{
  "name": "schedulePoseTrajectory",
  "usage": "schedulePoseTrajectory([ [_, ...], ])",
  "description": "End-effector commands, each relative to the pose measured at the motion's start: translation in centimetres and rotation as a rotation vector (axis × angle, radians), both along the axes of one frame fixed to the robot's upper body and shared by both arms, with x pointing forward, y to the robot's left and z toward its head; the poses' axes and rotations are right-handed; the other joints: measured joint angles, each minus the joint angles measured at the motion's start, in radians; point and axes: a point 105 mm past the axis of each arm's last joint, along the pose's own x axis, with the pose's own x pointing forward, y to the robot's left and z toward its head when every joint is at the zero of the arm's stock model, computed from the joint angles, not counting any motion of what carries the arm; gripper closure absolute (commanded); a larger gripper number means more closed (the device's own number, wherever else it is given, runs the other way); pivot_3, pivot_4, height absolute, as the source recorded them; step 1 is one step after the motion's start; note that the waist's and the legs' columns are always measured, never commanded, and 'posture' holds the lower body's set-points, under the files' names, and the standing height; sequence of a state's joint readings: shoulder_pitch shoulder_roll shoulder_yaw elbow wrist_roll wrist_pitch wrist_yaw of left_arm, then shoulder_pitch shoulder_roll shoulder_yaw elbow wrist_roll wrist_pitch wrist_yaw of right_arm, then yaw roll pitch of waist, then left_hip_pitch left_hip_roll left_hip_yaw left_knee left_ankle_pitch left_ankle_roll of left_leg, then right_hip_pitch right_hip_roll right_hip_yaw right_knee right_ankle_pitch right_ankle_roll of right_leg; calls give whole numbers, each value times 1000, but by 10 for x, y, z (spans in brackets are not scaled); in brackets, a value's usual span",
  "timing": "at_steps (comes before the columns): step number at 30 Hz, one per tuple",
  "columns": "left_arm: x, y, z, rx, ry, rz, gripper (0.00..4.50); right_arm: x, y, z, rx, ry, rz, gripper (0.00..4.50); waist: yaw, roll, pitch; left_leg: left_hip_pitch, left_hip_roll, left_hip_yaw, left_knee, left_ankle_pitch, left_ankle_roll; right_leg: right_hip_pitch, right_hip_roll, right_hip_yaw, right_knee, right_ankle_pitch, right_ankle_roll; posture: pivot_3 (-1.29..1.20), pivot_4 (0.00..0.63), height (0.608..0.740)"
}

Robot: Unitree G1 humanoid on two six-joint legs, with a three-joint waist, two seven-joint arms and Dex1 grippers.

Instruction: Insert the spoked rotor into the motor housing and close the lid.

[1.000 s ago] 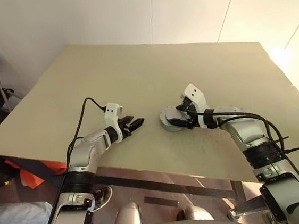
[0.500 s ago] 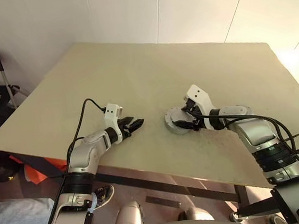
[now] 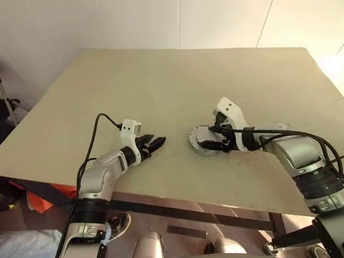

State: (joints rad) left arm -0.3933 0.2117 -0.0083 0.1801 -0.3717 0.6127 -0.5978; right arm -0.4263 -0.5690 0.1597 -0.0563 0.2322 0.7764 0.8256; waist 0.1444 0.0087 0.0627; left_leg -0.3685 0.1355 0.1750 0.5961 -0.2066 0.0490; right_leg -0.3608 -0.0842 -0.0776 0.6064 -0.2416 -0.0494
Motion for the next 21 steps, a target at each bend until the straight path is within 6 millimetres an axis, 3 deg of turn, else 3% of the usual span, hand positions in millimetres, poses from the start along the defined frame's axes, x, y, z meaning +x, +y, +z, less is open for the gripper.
schedulePoseTrajectory([
  [1,3,-4,15,-10,-58,-19,1466,2,2,10,9,-27,-1,1337,-1,0,0,0,0,0,0,0,0,0,0,0,0,0,0,0,0,740],
  [6,2,-5,15,-8,-57,-20,1466,10,0,13,20,-47,-38,1337,-8,0,0,0,0,0,0,1,-1,-1,0,0,0,0,0,0,0,740],
  [17,0,-4,12,-6,-48,-20,1466,2,2,27,8,-115,41,1337,-17,0,0,-2,0,0,0,0,-1,-2,0,0,0,0,0,0,0,740],
  [21,0,-5,10,-4,-45,-23,1466,9,4,36,49,-161,5,1337,-19,0,1,-2,0,0,0,0,-1,-2,0,0,0,0,0,0,0,740],
])
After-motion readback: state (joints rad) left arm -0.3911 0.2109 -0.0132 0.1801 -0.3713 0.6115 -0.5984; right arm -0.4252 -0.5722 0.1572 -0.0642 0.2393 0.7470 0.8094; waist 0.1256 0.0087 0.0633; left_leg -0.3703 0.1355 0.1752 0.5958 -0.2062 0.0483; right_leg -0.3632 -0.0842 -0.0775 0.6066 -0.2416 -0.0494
